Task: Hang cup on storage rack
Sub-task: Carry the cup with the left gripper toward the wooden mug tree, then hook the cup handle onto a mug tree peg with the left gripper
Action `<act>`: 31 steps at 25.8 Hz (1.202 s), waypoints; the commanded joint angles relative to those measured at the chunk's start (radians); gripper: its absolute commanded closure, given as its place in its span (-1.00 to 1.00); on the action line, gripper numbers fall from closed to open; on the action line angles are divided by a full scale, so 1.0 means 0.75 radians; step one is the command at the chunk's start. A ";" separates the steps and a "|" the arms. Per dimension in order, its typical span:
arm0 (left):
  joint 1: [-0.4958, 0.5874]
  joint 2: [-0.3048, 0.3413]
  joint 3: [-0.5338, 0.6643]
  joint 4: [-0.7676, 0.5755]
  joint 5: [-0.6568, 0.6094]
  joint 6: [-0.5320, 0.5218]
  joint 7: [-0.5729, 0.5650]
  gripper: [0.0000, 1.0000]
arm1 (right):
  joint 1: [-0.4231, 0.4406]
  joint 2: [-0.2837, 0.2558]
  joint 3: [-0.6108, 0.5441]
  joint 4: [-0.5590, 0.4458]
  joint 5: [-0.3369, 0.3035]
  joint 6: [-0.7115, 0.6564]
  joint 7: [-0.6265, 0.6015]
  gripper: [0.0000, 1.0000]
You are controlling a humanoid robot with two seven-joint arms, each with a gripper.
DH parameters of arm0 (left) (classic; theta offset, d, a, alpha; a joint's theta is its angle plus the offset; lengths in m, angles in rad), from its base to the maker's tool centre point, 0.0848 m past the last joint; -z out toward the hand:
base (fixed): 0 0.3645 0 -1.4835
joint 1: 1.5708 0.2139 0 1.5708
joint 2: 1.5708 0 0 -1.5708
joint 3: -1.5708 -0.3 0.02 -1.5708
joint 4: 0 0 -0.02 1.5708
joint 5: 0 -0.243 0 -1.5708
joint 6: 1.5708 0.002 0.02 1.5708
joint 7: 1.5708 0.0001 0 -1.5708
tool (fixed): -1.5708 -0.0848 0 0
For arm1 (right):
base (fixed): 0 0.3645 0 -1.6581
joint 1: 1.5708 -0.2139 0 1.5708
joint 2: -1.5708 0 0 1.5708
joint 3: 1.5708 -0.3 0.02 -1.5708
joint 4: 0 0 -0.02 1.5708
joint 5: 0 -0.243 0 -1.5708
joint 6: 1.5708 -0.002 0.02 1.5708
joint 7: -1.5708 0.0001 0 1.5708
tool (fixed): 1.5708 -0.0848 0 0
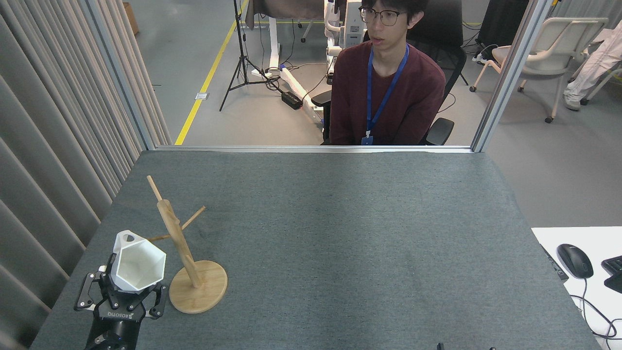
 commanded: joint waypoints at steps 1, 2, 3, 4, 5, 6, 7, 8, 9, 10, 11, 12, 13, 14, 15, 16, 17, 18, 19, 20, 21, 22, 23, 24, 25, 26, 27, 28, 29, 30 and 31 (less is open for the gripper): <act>-0.001 0.001 -0.003 0.001 -0.038 0.002 0.022 0.35 | 0.000 0.000 0.000 0.000 0.000 0.000 0.000 -0.97; 0.001 -0.001 -0.005 0.001 -0.057 0.002 0.026 0.34 | 0.000 0.000 0.000 0.000 0.000 0.000 0.000 -0.97; 0.001 -0.003 -0.005 0.001 -0.073 0.002 0.028 0.34 | 0.000 0.002 0.000 0.000 0.000 -0.002 0.000 -0.97; 0.001 -0.005 -0.005 0.003 -0.083 0.002 0.030 0.34 | 0.000 0.000 0.000 0.000 0.000 0.000 0.000 -0.98; 0.001 -0.007 -0.007 0.003 -0.085 0.002 0.030 0.34 | 0.000 0.002 0.000 0.000 0.000 0.000 0.000 -0.97; 0.001 -0.009 -0.009 0.003 -0.089 0.004 0.028 0.34 | -0.002 0.000 -0.002 0.000 0.000 0.000 -0.002 -0.98; 0.001 -0.009 -0.011 0.003 -0.097 0.004 0.028 0.34 | -0.002 0.000 -0.002 0.000 0.000 0.000 -0.002 -0.98; 0.001 -0.009 -0.013 0.005 -0.106 0.004 0.030 0.34 | 0.000 0.002 -0.002 0.000 0.000 0.000 -0.002 -0.97; 0.001 -0.011 -0.013 0.005 -0.116 0.004 0.030 0.34 | 0.000 0.002 -0.002 0.000 0.000 0.000 -0.002 -0.97; -0.001 -0.011 -0.015 0.007 -0.126 0.004 0.028 0.34 | 0.000 0.002 -0.004 0.000 0.000 0.000 -0.004 -0.97; -0.003 -0.011 -0.015 0.013 -0.130 0.004 0.030 0.34 | 0.000 0.002 -0.004 0.000 -0.002 0.000 -0.004 -0.97; -0.003 -0.011 -0.017 0.021 -0.134 0.004 0.030 0.34 | 0.000 0.002 -0.004 0.000 -0.002 -0.002 -0.004 -0.97; -0.005 -0.011 -0.023 0.023 -0.136 0.004 0.030 0.34 | 0.000 0.004 -0.004 0.000 -0.002 -0.002 -0.004 -0.97; -0.007 -0.009 -0.023 0.023 -0.138 0.004 0.030 0.34 | 0.000 0.004 -0.004 0.000 -0.002 -0.002 -0.004 -0.97; -0.007 -0.009 -0.027 0.023 -0.142 0.004 0.030 0.34 | 0.000 0.006 -0.004 0.000 -0.002 -0.002 -0.006 -0.97; -0.007 -0.007 -0.033 0.023 -0.145 0.004 0.030 0.34 | 0.000 0.008 -0.004 0.000 -0.002 -0.002 -0.006 -0.97; -0.009 -0.007 -0.033 0.025 -0.145 0.004 0.030 0.34 | 0.000 0.008 -0.004 0.002 -0.002 -0.002 -0.006 -0.97; -0.011 -0.007 -0.039 0.029 -0.151 0.004 0.030 0.34 | 0.000 0.008 -0.004 0.004 -0.002 -0.002 -0.006 -0.97; -0.013 -0.009 -0.043 0.029 -0.163 0.006 0.030 0.34 | 0.000 0.008 -0.004 0.004 -0.002 -0.002 -0.006 -0.97; -0.015 -0.011 -0.043 0.029 -0.175 0.006 0.030 0.34 | -0.004 0.008 -0.004 0.006 -0.002 -0.002 -0.006 -0.97; -0.015 -0.014 -0.043 0.031 -0.179 0.006 0.030 0.34 | -0.012 0.010 -0.002 0.006 -0.002 -0.002 -0.006 -0.98; -0.015 -0.016 -0.043 0.031 -0.181 0.006 0.030 0.34 | -0.018 0.010 -0.002 0.008 -0.002 -0.002 -0.006 -0.97; -0.015 -0.016 -0.048 0.029 -0.181 0.006 0.030 0.31 | -0.020 0.012 -0.002 0.010 -0.004 -0.002 -0.006 -0.97; -0.013 -0.014 -0.052 0.029 -0.181 0.006 0.030 0.27 | -0.023 0.012 -0.002 0.010 -0.004 -0.002 -0.006 -0.98; -0.015 -0.014 -0.054 0.029 -0.179 0.006 0.030 0.08 | -0.027 0.012 -0.002 0.010 -0.004 -0.002 -0.006 -0.97; -0.015 -0.016 -0.054 0.031 -0.177 0.008 0.030 -0.35 | -0.027 0.012 -0.002 0.010 -0.004 -0.002 -0.006 -0.97; -0.015 -0.018 -0.054 0.031 -0.173 0.010 0.030 -1.00 | -0.027 0.012 -0.002 0.010 -0.004 -0.002 -0.006 -0.98; -0.015 -0.018 -0.054 0.031 -0.167 0.010 0.030 -1.00 | -0.027 0.012 -0.002 0.010 -0.004 -0.002 -0.006 -0.97; -0.015 -0.018 -0.054 0.031 -0.165 0.008 0.030 -1.00 | -0.027 0.012 -0.002 0.010 -0.004 -0.002 -0.006 -0.98; -0.015 -0.020 -0.054 0.031 -0.163 0.006 0.030 -1.00 | -0.027 0.012 -0.002 0.010 -0.004 -0.002 -0.006 -0.97; -0.015 -0.020 -0.054 0.031 -0.163 0.002 0.030 -1.00 | -0.027 0.012 -0.002 0.010 -0.004 -0.002 -0.006 -0.97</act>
